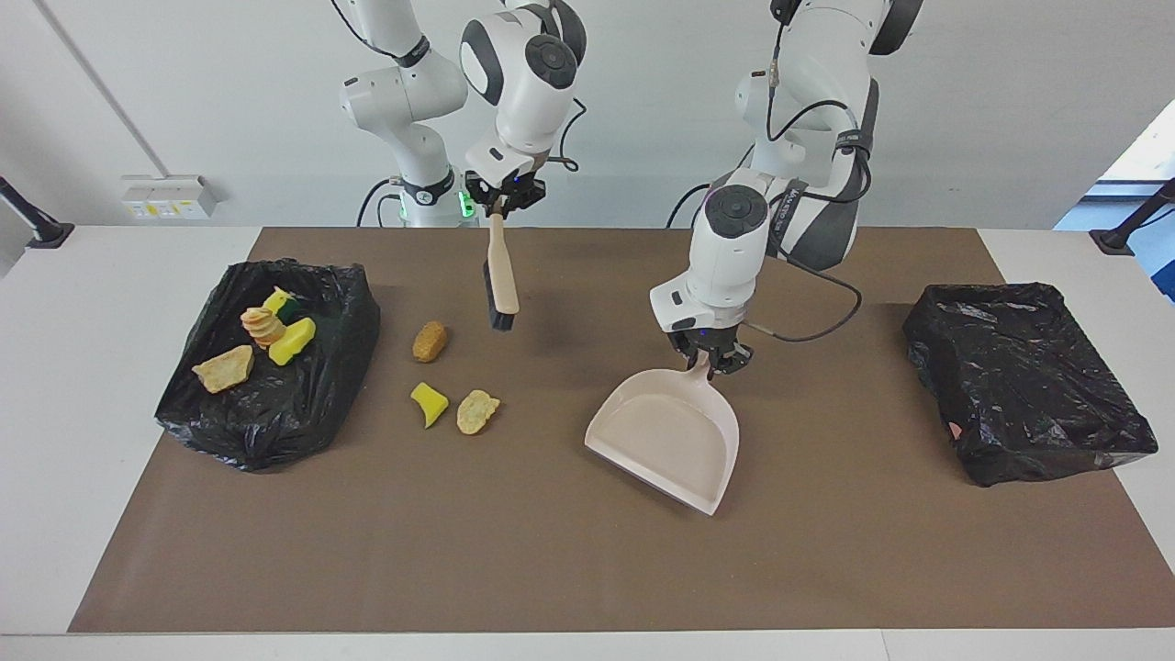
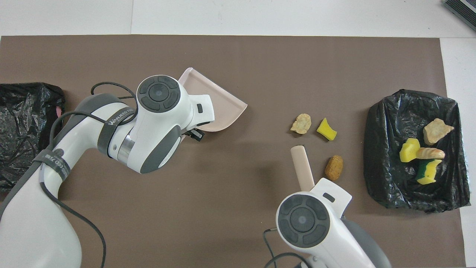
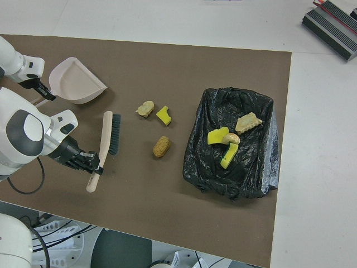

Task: Sweep and dump trash in bin
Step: 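Lift the brush with the right gripper toward the crusts near the bag, then sweep the crusts toward the dustpan held by the left gripper with the brush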

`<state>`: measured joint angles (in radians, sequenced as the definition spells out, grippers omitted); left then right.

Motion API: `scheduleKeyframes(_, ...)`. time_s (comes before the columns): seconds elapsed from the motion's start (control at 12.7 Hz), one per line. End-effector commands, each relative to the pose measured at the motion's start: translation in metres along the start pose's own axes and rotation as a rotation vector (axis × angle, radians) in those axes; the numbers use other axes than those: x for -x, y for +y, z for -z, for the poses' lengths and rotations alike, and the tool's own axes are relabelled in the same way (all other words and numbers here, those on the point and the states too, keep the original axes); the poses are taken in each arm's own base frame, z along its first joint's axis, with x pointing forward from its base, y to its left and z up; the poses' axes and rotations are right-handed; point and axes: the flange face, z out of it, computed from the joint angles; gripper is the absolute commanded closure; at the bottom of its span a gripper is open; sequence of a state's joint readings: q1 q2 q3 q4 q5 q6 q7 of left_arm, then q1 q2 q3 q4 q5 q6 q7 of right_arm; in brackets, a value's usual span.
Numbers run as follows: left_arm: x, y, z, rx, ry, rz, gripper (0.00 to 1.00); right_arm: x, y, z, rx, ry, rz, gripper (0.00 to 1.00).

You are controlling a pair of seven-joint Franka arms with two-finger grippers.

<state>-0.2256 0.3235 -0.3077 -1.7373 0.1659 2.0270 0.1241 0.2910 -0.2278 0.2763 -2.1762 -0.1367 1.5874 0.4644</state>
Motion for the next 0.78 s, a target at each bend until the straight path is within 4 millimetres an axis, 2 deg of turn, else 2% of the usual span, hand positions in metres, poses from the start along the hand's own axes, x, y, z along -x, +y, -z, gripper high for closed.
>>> scheduleKeyframes(0.0, 0.002, -0.008, 0.004, -0.018, -0.003, -0.232, 0.99, -0.054, 0.058, -0.022, 0.003, 0.007, 0.027, 1.00)
scheduleKeyframes(0.08, 0.001, -0.007, 0.003, -0.021, 0.001, -0.398, 0.99, -0.070, 0.077, -0.032, 0.020, 0.020, 0.053, 1.00)
scheduleKeyframes(0.16, 0.001, -0.005, 0.003, -0.026, 0.002, -0.527, 1.00, -0.085, 0.088, -0.043, 0.041, 0.039, 0.054, 1.00)
scheduleKeyframes(0.31, 0.002, -0.004, 0.002, -0.089, -0.035, -0.591, 1.00, -0.119, 0.104, -0.054, 0.054, 0.042, 0.049, 1.00)
scheduleKeyframes(0.39, 0.004, -0.002, 0.003, -0.099, -0.043, -0.601, 1.00, -0.131, 0.103, -0.060, 0.053, 0.045, 0.054, 1.00)
scheduleKeyframes(0.55, 0.007, 0.003, 0.000, -0.106, -0.069, -0.628, 1.00, -0.143, 0.105, -0.074, 0.035, 0.054, 0.051, 1.00)
scheduleKeyframes(0.63, 0.011, 0.010, 0.001, -0.102, -0.089, -0.641, 1.00, -0.145, 0.115, -0.081, 0.028, 0.054, 0.039, 1.00)
scheduleKeyframes(0.71, 0.014, 0.017, 0.001, -0.097, -0.110, -0.650, 1.00, -0.145, 0.116, -0.083, 0.026, 0.051, 0.038, 1.00)
